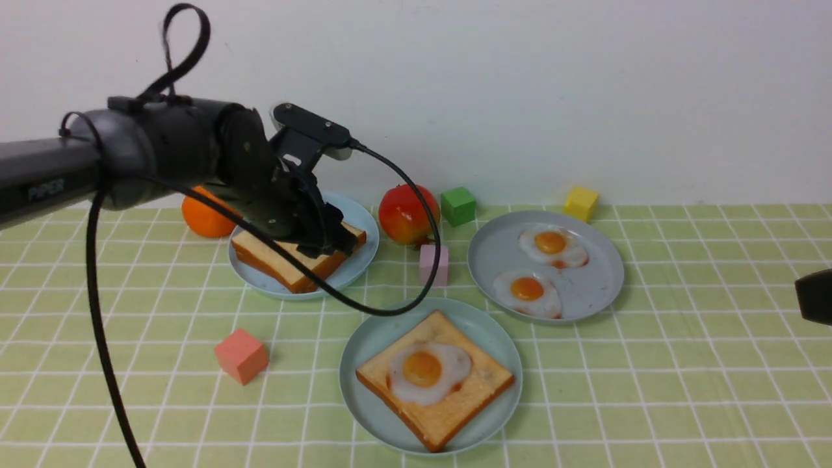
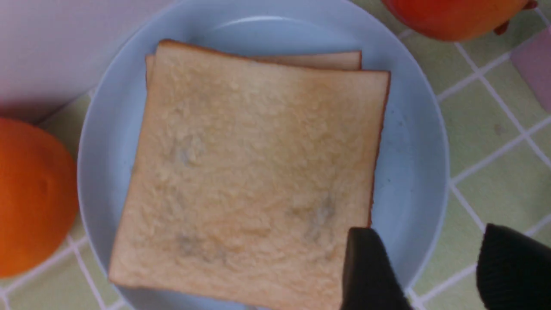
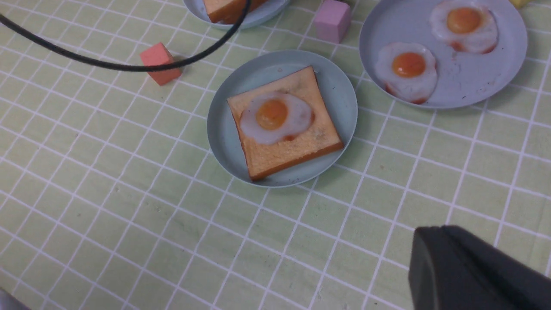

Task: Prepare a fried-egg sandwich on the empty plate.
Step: Use the left arm to grab a slice of bread, then use the left arm to place a slice of bread on the fried egg in the middle

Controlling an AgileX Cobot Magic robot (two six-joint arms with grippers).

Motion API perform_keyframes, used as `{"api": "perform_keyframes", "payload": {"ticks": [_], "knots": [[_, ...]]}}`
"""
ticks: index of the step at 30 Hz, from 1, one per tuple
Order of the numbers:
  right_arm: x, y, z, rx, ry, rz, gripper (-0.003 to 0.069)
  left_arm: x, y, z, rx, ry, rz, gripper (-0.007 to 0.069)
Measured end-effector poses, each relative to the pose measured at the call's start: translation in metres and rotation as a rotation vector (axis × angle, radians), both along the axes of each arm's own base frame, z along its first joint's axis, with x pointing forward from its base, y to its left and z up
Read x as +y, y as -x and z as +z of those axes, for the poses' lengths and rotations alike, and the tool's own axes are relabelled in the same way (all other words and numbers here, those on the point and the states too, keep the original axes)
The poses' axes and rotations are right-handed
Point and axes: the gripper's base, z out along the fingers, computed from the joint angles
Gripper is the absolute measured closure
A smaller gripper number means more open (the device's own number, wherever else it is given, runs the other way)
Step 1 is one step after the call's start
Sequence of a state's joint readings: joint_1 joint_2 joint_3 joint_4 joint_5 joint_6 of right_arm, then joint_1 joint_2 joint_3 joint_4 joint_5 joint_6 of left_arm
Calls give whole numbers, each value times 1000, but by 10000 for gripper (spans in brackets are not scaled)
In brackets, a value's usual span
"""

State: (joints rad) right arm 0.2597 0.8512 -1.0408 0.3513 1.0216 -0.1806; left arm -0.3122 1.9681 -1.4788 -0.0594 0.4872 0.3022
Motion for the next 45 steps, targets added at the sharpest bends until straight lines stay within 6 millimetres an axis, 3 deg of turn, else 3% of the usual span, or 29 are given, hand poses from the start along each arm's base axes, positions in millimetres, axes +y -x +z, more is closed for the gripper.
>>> {"api": "perform_keyframes", "payload": {"ticks": [1,3,12,16,18,19,22,25,29,33,35,36,38,40,42,45], "knots": [[0,0,0,0,0,0,655,-1,-5,-9,-16,-18,-19,189],[0,0,0,1,1,1,655,-2,-10,-20,-34,-31,-33,153],[1,0,0,5,-14,5,653,-5,-20,-54,-19,-52,-44,173],[2,2,0,20,-20,13,653,-4,-20,-54,-18,-60,-49,266],[2,2,-1,26,-18,15,653,-3,-21,-54,-19,-67,-50,388],[2,2,-1,26,-18,15,653,-3,-21,-54,-18,-68,-50,398],[2,3,-1,35,-22,20,652,-3,-21,-54,-14,-70,-53,587],[3,4,-1,43,-21,24,652,-3,-21,-54,-14,-70,-53,621],[3,4,-2,50,-24,29,652,-2,-19,-45,-14,-73,-56,622],[3,5,-2,56,-26,32,650,0,-9,-10,-52,-64,-57,622],[3,5,-2,55,-24,33,649,2,1,20,-86,-53,-59,622],[3,5,-2,55,-24,33,649,2,1,20,-86,-53,-59,622],[3,5,-2,53,-20,33,648,-1,19,49,-85,-44,-70,622],[3,5,-2,53,-15,32,648,-6,28,56,-71,-35,-77,622],[1,6,-3,60,1,34,645,-24,53,69,-54,-3,-99,622],[-1,14,-2,60,11,41,645,-58,89,64,13,21,-156,622]]}}
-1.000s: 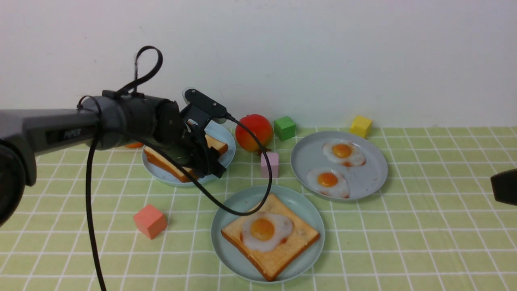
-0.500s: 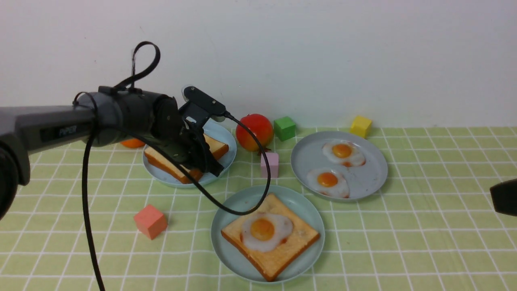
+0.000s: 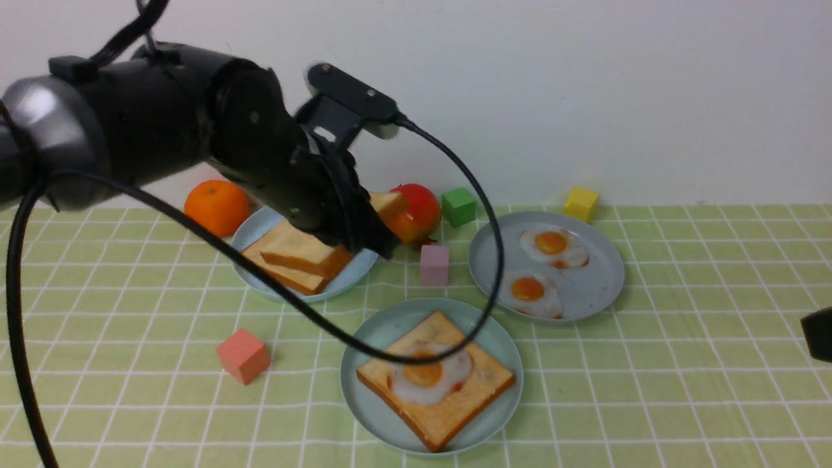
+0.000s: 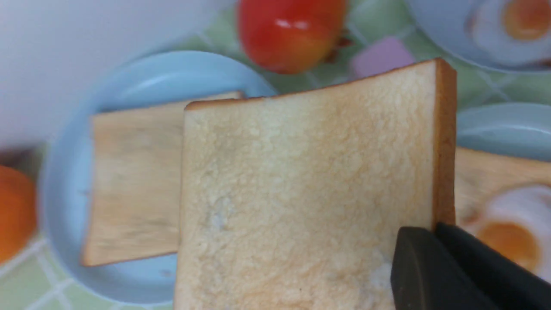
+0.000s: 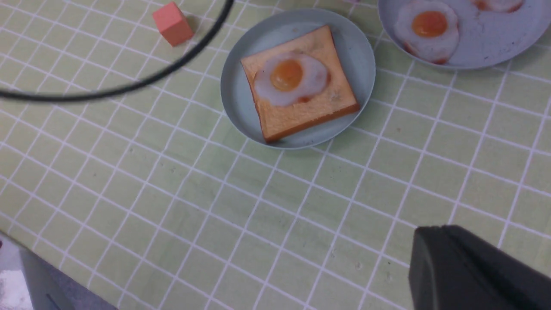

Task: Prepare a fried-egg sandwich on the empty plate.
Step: Use the left arm to place a slice of bread on the fried egg in the middle

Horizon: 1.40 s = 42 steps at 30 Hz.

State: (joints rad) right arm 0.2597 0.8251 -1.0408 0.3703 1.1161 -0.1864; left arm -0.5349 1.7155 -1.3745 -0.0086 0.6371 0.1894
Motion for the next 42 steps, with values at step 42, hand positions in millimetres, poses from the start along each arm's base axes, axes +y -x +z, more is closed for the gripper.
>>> {"api": "perform_keyframes", "payload": {"ticks": [42], "knots": [[-15,42,-5,-135,6,-23,645,-78,43,-73,140,-56,-106,395]]}}
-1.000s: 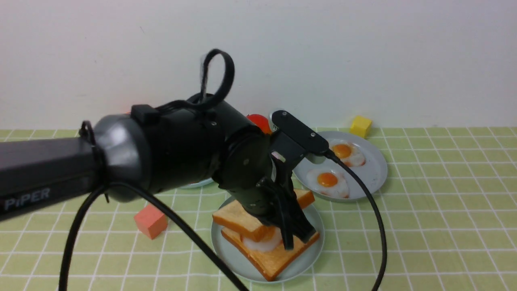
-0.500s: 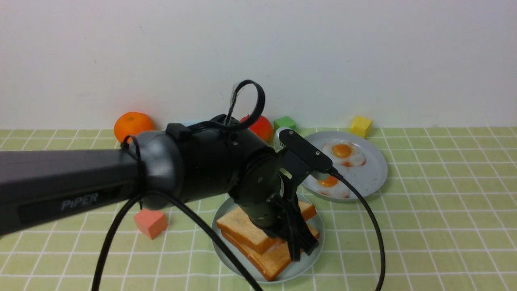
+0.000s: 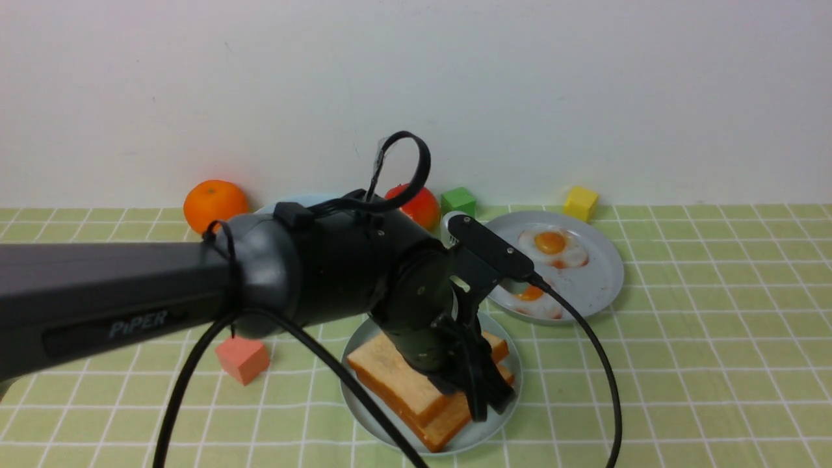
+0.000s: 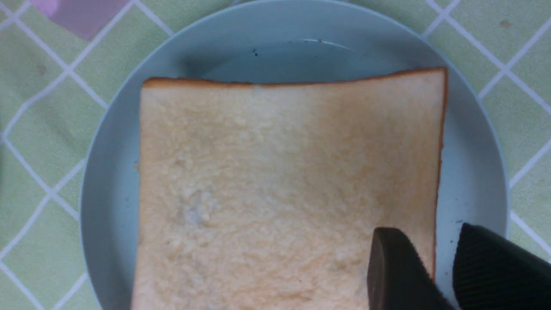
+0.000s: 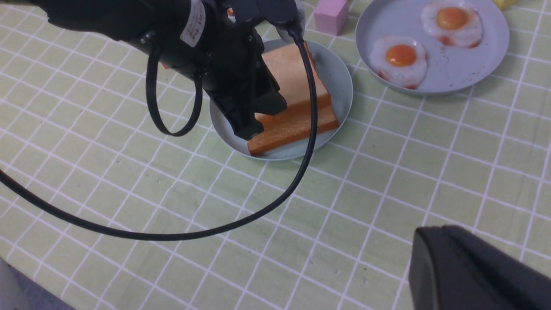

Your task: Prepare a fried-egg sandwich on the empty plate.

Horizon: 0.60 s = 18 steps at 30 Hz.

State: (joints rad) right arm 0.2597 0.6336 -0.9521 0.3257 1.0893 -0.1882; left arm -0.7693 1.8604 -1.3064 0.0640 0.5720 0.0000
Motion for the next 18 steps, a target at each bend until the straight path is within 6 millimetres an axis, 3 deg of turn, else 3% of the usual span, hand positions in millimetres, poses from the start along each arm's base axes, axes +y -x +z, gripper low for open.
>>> {"api": "perform_keyframes", "payload": {"ticks": [6,9,13,16,18], "knots": [[0,0,0,-1,0,0,645,-1,3,5,25,38,22,290],[0,0,0,-1,1,-1,645,4,8,27,7,57,23,294],[-1,-1,0,-5,17,-8,642,22,27,95,-79,165,30,382],[-2,-1,-1,-7,24,-11,639,55,61,167,-239,325,23,522],[-2,-1,-1,-6,24,-12,638,80,88,197,-332,417,18,612]]}}
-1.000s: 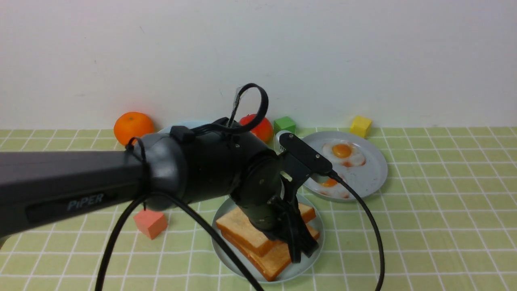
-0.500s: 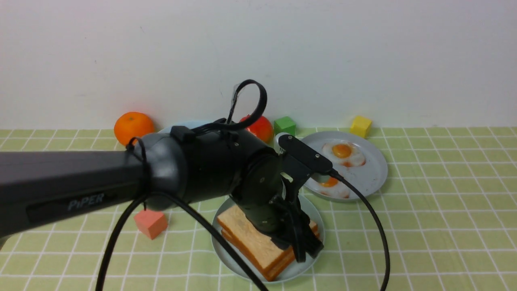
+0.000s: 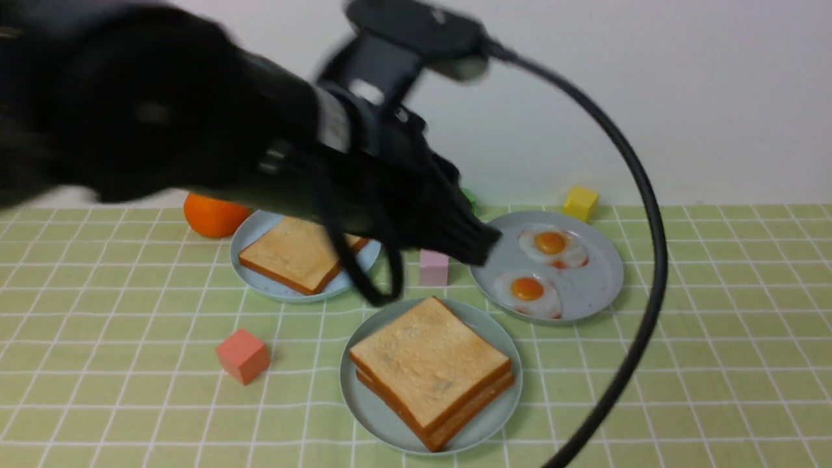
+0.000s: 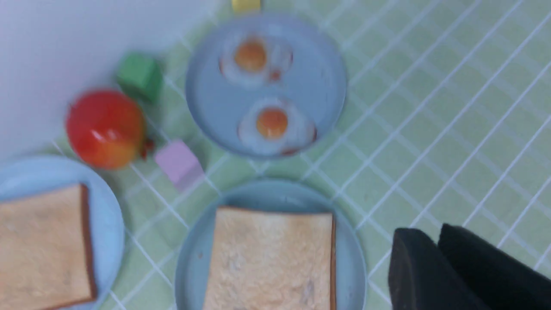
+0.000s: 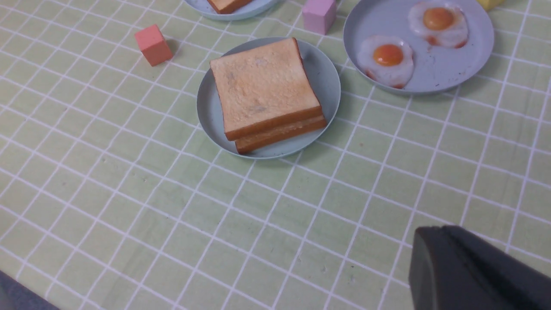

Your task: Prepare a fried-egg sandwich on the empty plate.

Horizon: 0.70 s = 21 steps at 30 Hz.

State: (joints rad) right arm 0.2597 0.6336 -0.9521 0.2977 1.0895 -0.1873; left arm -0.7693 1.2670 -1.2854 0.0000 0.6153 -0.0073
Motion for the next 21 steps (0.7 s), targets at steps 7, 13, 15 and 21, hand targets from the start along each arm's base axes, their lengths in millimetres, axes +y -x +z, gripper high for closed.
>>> {"api": "perform_keyframes", "payload": {"ticks": [7,13,15,21], "knots": [[-3,4,-5,40,5,-40,637,79,84,-5,-161,223,-3,638],[-19,27,-26,21,11,-155,637,132,140,-71,-289,455,9,638],[-26,41,-36,-6,-4,-206,637,145,152,-98,-356,530,17,638],[-40,73,-58,-99,-118,-325,637,163,168,-143,-434,645,24,638]]}}
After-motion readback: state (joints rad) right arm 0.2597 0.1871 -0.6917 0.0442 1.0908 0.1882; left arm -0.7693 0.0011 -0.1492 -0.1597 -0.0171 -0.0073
